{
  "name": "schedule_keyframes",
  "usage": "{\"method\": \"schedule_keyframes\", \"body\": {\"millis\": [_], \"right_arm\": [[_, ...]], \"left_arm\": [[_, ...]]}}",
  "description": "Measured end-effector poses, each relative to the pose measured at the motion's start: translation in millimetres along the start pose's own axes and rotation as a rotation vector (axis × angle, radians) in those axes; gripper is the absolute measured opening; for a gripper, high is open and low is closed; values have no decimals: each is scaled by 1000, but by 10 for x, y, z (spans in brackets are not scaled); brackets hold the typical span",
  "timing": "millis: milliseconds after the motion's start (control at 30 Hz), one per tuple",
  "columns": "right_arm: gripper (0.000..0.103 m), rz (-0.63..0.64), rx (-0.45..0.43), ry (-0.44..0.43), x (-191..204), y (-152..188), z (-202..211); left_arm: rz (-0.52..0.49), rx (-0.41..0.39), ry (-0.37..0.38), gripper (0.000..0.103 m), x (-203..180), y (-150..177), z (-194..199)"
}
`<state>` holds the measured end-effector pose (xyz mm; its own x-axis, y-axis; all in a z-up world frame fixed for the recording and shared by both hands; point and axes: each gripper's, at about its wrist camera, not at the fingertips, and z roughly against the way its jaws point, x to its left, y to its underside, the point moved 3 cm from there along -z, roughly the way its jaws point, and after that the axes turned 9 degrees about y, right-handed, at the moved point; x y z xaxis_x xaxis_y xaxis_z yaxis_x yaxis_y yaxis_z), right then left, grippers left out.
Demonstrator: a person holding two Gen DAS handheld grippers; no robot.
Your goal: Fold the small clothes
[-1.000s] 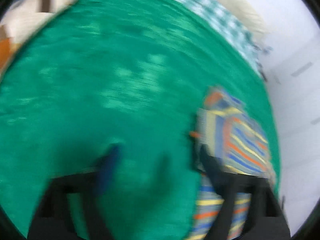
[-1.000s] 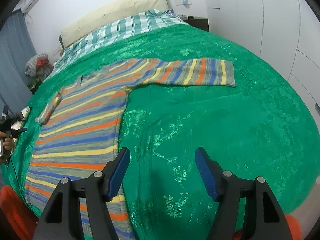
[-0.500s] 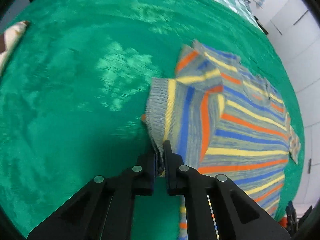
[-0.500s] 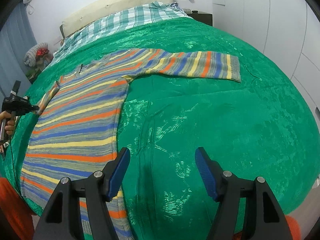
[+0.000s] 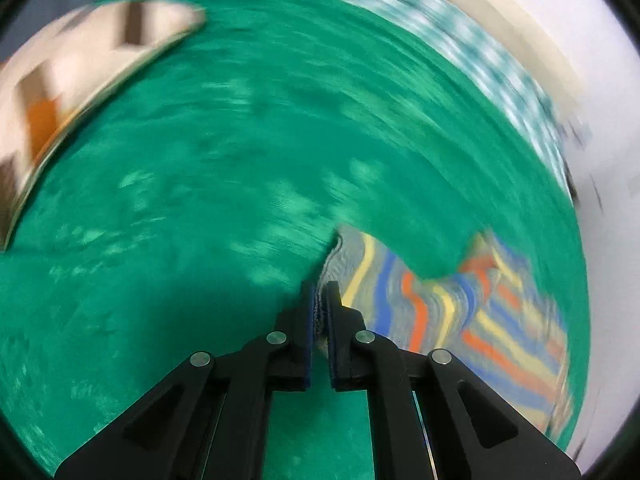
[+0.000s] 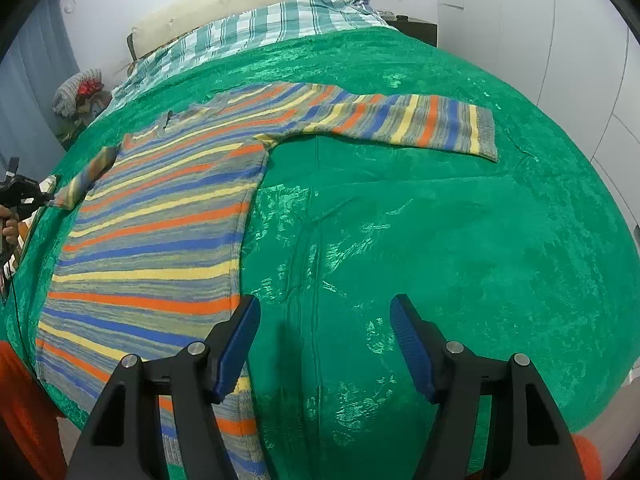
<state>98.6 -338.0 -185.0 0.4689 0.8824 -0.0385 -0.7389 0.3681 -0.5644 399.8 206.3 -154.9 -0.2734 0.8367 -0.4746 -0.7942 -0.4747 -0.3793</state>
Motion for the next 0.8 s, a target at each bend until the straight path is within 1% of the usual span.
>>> {"method": "schedule_keyframes", "body": {"millis": [67,133,167,233,267,300,333,367,400,467,500,567,633,667,700,733,767,800], "right_arm": [[67,5,-3,4,10,-1,6],[67,8,-6,6,16,-4,12],[67,9,-5,7,18,-5,11],[67,10,-1,9,22,-3,0],[67,12,2,10,27,-2,-8],[67,14,3,11,30,-2,-11],[67,16,3,13,33,-2,-12],[67,20,3,16,41,-2,-15],[67,24,5,17,43,-4,-20],[67,34,11,22,55,-1,-39],[67,38,14,25,63,2,-46],[67,50,20,34,85,8,-62],[67,57,23,42,104,16,-70],[67,62,25,48,116,16,-76],[67,67,27,53,128,14,-85],[67,71,28,57,138,13,-91],[67,76,31,60,150,11,-102],[67,82,32,64,162,12,-107]], "left_arm": [[69,-14,-8,4,181,-15,-24],[72,10,-4,4,239,10,-111],[70,20,19,6,274,25,-144],[97,30,64,22,345,27,-172],[132,28,97,49,414,12,-178],[171,14,130,72,481,-12,-173],[197,-3,152,77,509,-36,-164],[211,-11,172,78,503,-50,-193],[212,-3,185,78,504,-72,-204],[170,33,169,77,441,-181,-321],[141,47,156,72,400,-217,-347],[18,83,95,65,223,-325,-459],[-87,142,68,65,44,-340,-604],[-155,180,32,62,-61,-322,-705],[-216,194,-5,45,-140,-299,-761],[-291,206,-58,24,-221,-265,-817],[-343,218,-105,3,-290,-239,-850],[-347,178,-131,3,-330,-253,-793]]}}
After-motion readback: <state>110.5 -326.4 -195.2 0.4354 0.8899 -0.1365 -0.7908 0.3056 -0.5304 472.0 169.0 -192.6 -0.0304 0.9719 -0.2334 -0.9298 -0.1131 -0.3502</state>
